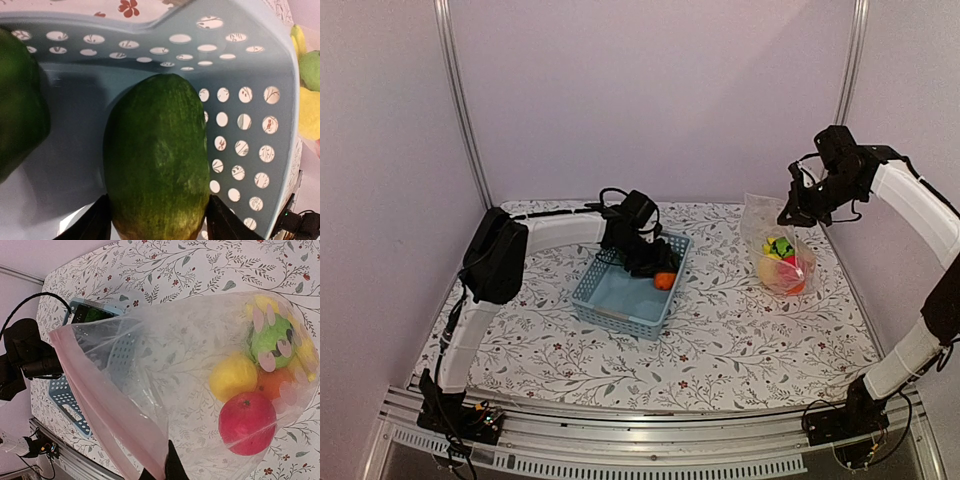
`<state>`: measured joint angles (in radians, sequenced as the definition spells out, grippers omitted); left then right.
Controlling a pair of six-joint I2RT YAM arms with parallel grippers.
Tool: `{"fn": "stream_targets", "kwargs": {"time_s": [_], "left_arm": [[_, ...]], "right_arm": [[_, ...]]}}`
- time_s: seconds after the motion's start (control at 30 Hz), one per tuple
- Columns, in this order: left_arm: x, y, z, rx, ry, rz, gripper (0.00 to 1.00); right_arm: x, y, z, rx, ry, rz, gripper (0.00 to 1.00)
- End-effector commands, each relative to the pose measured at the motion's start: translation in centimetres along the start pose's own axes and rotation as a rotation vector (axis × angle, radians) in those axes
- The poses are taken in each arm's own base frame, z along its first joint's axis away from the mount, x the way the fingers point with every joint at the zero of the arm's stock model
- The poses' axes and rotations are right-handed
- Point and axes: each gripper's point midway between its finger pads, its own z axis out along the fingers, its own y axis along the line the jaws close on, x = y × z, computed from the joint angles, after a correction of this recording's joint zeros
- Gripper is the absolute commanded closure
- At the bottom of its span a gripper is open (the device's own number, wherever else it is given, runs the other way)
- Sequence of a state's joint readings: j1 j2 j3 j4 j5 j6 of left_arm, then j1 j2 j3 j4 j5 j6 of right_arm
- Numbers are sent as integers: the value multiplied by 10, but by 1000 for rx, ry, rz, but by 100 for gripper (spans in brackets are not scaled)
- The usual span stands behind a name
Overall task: Place the food in the zip-top bag and seal the zipper
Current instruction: Pick up the fake fruit from the bin.
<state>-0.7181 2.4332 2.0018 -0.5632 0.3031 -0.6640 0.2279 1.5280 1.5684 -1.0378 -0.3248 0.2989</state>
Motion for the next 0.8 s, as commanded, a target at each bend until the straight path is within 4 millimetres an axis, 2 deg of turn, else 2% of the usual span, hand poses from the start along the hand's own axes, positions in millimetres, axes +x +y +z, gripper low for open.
{"fn": "stream_targets", "kwargs": {"time_s": [0.0, 0.23, 0.3, 0.77], "left_arm": [[6, 3, 7, 0, 12, -7, 41], [3, 1, -7, -18, -10, 19, 45], [2, 2, -13, -35, -16, 30, 50], [7, 1, -82, -131, -55, 133, 59]], "right_arm": [[1, 3, -4, -16, -13, 1, 100], [1, 8, 2, -27, -9, 2, 100], [2, 10, 5, -28, -5, 0, 100], [-1, 31, 29, -58, 21, -24, 100]]}}
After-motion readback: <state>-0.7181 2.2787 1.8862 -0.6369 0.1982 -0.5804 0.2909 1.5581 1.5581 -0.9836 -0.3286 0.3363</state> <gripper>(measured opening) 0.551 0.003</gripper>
